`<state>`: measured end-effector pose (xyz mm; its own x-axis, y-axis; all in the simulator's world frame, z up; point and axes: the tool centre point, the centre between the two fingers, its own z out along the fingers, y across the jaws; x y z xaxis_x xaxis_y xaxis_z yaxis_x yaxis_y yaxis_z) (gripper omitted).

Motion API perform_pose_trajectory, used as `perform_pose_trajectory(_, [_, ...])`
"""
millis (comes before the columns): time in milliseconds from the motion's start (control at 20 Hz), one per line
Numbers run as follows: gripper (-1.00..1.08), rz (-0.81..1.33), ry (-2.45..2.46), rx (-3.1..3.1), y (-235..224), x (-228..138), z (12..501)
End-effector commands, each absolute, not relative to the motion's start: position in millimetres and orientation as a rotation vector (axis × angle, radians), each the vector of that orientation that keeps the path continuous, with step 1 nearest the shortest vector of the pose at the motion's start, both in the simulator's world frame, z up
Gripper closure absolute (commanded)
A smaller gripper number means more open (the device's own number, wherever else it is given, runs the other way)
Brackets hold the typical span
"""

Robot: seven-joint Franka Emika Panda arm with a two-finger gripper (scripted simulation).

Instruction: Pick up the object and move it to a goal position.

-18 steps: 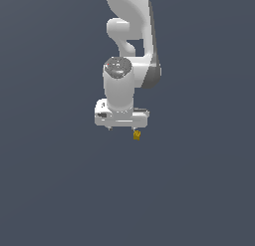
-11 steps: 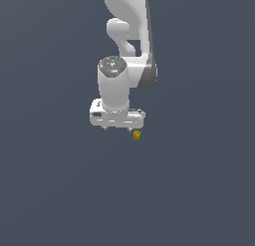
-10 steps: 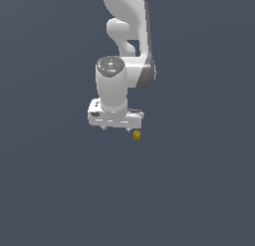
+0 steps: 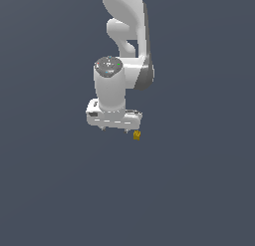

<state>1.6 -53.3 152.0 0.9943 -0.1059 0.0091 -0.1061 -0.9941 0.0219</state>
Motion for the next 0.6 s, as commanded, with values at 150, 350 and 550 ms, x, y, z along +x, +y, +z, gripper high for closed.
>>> perform_pose_trajectory(150, [-0.92,0.011,-0.197,3.118,-35,-5,138])
perform_pose_trajectory(350, [-0.92,0.009,-0.24,3.12,-12,-14,120])
perform_pose_trajectory(550, [-0.92,0.006,-0.294,3.121,15,-29,99])
